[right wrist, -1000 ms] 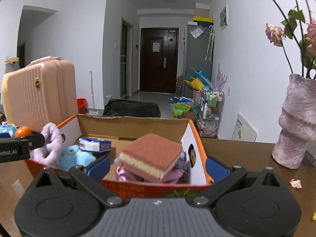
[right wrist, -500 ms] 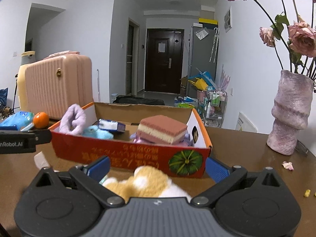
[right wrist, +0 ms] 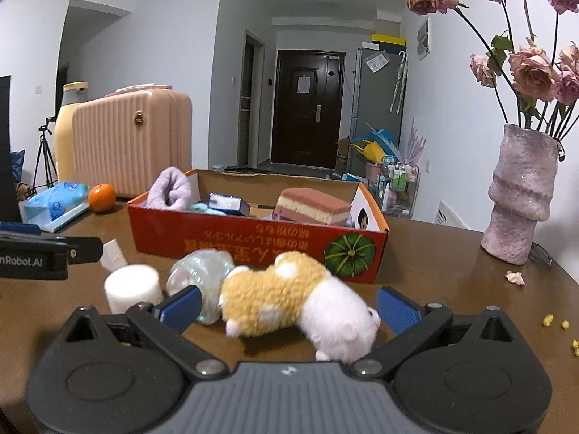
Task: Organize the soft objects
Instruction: 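Withdraw both open tools from the box back toward the table items, then lower the left tool onto the white round foam puck and close on it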
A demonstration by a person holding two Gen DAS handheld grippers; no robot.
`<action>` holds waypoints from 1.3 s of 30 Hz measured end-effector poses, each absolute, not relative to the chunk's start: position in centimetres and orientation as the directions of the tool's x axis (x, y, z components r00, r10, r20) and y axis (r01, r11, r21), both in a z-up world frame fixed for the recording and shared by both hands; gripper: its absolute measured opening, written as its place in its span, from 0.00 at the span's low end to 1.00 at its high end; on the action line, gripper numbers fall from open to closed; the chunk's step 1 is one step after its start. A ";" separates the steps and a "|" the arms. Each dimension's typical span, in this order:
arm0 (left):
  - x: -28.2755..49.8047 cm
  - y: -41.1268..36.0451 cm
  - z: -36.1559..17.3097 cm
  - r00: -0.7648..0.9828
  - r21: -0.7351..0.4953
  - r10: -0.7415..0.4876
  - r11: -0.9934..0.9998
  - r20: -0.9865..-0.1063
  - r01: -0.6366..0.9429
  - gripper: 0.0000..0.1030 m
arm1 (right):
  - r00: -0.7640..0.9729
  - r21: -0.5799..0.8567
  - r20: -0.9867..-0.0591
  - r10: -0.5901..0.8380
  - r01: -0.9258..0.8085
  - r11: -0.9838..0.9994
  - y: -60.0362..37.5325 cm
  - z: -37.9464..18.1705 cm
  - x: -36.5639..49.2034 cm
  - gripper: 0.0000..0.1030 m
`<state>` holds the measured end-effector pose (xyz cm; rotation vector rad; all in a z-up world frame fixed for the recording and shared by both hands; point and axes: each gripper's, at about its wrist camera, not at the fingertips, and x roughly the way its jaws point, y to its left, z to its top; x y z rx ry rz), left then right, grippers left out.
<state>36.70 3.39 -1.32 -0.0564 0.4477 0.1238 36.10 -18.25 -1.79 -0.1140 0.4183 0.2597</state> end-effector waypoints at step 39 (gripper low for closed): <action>38.2 2.3 -4.5 0.816 0.022 0.028 1.000 -0.577 -0.019 1.00 | 0.877 -0.025 -0.457 0.149 -0.180 0.983 -20.1 -3.7 33.8 1.00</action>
